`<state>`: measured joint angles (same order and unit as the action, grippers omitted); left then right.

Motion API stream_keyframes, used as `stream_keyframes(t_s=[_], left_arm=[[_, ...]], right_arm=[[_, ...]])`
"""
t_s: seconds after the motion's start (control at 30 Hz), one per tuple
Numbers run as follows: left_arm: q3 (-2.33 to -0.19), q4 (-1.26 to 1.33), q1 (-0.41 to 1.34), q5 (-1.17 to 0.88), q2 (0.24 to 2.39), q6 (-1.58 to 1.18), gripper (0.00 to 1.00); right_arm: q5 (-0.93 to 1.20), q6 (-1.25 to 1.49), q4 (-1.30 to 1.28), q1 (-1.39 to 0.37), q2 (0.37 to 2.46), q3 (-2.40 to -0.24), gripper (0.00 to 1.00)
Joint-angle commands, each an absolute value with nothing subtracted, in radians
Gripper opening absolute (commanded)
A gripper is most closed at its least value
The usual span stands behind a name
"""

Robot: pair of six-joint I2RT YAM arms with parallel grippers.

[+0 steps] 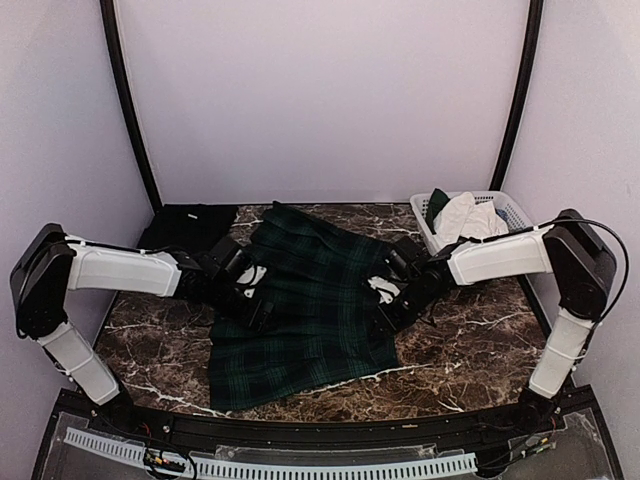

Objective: Fold and stack the mixed laundry pile
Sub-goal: Adjust the flattened skirt at the center of the board.

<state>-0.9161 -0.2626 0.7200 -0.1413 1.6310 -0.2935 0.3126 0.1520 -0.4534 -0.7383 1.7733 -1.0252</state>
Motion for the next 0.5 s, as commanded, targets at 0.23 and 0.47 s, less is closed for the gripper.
stream_keyframes(t_s=[0.23,0.47], left_arm=[[-0.831,-0.258,0.727,-0.121,1.434,-0.372,0.79],[-0.839,-0.28,0.731,-0.112,1.397,-0.365,0.79]], right_arm=[[0.418,0.261,-0.451,-0.713,1.619,-0.959,0.54],[0.512,0.219,-0.456,-0.676,1.706,-0.975,0.5]])
